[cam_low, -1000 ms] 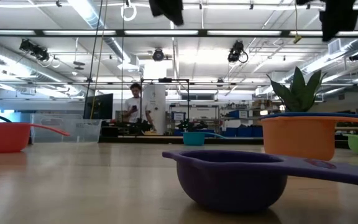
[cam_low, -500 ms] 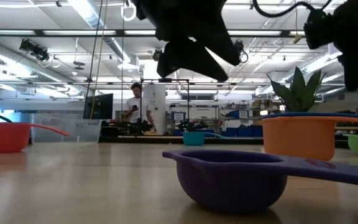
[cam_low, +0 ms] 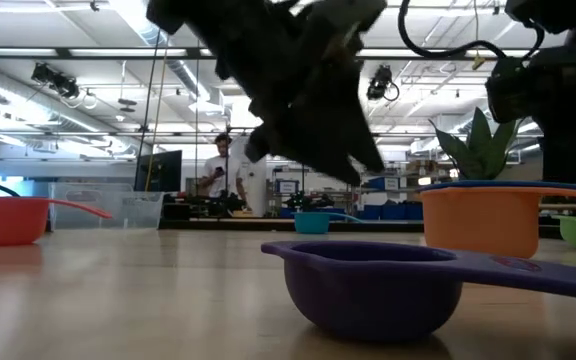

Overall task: Nest measuring cups in basket
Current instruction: Stack the blue measuring cup on top of the orange measuring cup

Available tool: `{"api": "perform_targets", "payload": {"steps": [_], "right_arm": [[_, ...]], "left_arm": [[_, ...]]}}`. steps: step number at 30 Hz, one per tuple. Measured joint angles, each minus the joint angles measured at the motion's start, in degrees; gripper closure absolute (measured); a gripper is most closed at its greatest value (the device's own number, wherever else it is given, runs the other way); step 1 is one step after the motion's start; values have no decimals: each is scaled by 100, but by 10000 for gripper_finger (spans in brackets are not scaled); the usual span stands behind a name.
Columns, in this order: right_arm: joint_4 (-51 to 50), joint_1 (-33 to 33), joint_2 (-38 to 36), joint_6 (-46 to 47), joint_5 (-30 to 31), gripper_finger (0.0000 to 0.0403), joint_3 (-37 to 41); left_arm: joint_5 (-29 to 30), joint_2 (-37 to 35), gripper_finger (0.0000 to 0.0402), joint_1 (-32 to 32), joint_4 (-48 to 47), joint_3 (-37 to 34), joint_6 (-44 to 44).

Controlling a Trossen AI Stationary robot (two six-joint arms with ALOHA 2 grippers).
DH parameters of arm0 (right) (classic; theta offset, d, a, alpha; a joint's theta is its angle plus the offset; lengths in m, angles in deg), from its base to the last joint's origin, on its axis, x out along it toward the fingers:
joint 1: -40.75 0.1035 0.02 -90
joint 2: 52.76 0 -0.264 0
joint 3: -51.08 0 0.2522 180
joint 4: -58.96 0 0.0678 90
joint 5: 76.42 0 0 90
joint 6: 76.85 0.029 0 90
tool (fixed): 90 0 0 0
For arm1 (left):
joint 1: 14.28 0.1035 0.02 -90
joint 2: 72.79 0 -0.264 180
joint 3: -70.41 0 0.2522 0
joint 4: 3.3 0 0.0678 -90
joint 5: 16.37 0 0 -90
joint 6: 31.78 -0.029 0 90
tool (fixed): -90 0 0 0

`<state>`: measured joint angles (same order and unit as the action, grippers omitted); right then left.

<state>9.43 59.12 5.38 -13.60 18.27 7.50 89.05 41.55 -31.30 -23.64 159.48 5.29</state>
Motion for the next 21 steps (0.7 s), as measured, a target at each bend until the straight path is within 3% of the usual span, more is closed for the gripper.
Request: {"api": "perform_targets", "payload": {"steps": [15, 21], "right_arm": [[1238, 79, 834, -175, -390, 274, 148], [1647, 79, 1326, -302, -727, 274, 146]], "left_arm": [[-44, 329, 246, 22, 336, -11, -8], [-71, 554, 246, 126, 1014, 17, -18]]}}
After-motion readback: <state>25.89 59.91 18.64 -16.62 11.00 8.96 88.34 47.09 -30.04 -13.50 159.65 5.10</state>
